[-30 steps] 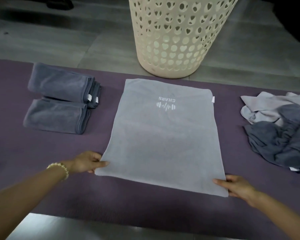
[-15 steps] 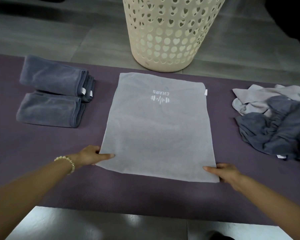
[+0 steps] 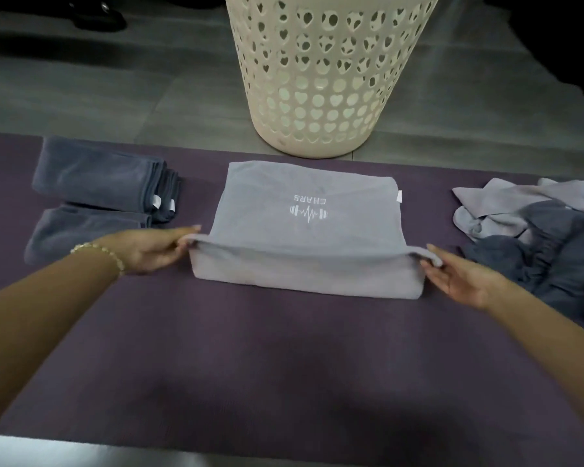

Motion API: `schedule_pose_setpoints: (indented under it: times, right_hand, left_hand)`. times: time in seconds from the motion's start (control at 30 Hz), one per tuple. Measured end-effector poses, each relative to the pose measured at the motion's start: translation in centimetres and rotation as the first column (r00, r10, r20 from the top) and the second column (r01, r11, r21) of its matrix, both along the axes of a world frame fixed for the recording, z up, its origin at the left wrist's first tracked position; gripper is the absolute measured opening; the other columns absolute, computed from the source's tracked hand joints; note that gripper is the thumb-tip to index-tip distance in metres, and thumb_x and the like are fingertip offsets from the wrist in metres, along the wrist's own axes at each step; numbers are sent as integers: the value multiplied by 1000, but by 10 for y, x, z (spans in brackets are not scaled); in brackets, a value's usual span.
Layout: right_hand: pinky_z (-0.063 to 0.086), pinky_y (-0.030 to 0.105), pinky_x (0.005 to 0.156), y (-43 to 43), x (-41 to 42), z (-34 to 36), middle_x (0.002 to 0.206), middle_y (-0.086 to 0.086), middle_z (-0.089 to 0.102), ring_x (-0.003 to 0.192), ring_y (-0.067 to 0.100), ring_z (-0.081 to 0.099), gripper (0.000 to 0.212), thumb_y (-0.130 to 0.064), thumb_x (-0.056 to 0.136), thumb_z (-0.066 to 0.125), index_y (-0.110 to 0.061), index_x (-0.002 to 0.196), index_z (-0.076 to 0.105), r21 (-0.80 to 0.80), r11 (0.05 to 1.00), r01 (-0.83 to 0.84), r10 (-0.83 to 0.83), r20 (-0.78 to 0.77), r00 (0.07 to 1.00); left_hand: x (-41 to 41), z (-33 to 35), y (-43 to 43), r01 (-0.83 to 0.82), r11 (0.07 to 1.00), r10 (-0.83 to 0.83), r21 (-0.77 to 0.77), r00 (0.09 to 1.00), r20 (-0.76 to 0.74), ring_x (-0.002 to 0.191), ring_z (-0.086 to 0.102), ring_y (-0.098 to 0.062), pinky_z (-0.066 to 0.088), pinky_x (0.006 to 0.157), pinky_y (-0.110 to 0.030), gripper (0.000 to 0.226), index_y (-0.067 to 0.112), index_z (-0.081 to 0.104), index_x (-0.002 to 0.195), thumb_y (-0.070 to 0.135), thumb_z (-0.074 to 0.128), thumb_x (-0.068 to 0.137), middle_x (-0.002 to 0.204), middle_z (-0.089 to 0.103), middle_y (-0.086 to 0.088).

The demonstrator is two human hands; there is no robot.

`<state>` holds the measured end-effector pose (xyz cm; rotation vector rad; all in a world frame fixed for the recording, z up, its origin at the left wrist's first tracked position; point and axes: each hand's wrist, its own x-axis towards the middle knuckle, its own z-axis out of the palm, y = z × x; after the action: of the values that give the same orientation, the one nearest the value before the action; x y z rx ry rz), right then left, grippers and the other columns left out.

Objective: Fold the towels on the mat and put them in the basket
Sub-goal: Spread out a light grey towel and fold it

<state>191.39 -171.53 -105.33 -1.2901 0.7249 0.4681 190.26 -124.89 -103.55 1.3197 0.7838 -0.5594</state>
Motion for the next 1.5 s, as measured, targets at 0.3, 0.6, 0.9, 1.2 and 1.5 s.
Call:
schedule_pose_setpoints:
  times: [0.3, 0.6, 0.9, 1.2, 1.5]
  right_hand:
    - [38, 33, 71, 13, 17, -67, 80, 7, 46, 80, 22, 43, 28, -24, 87, 67, -17, 69, 47, -592, 796, -125, 181, 36, 983]
    - [48, 33, 75, 24, 20, -70, 115, 9, 55, 102, 24, 52, 48, -29, 80, 75, -5, 116, 54, -479, 851, -213, 156, -156, 975]
    - [55, 16, 65, 5, 3, -51, 114, 3, 67, 95, 10, 63, 35, -16, 84, 68, -5, 117, 62, -128, 978, -161, 152, -78, 985]
    - [58, 26, 68, -31, -77, -57, 96, 8, 72, 89, 19, 67, 76, -35, 40, 96, -4, 103, 67, -256, 766, -590, 518, -298, 802]
    - [40, 4, 73, 10, -31, -62, 92, -4, 57, 81, 11, 55, 22, -18, 72, 82, -27, 83, 65, -782, 578, -234, 616, 230, 753]
  left_hand:
    - [5, -102, -9, 205, 802, -203, 560, 977, -66, 111, 58, -30, 50, 93, -39, 79, 5, 52, 129, 58, 70, 73, 127, 57, -13]
    - [18, -85, -31, 164, 806, -212, 569, 977, 19, 104, 59, -25, 45, 87, -30, 47, 1, 61, 116, 35, 68, 85, 115, 62, -11]
    - [7, -55, -12, 162, 949, -183, 271, 982, 53, 105, 62, -15, 47, 88, -26, 43, 2, 63, 115, 30, 69, 83, 115, 67, -5]
    - [-60, -73, 16, 720, 577, -656, 386, 690, -306, 52, 44, -8, 40, 50, -18, 34, 13, 62, 82, 46, 71, 79, 61, 51, 3]
    - [-39, -90, -36, 229, 338, -815, 913, 556, 162, 117, 41, -16, 33, 103, -33, 57, 29, 58, 120, 59, 69, 73, 124, 51, 9]
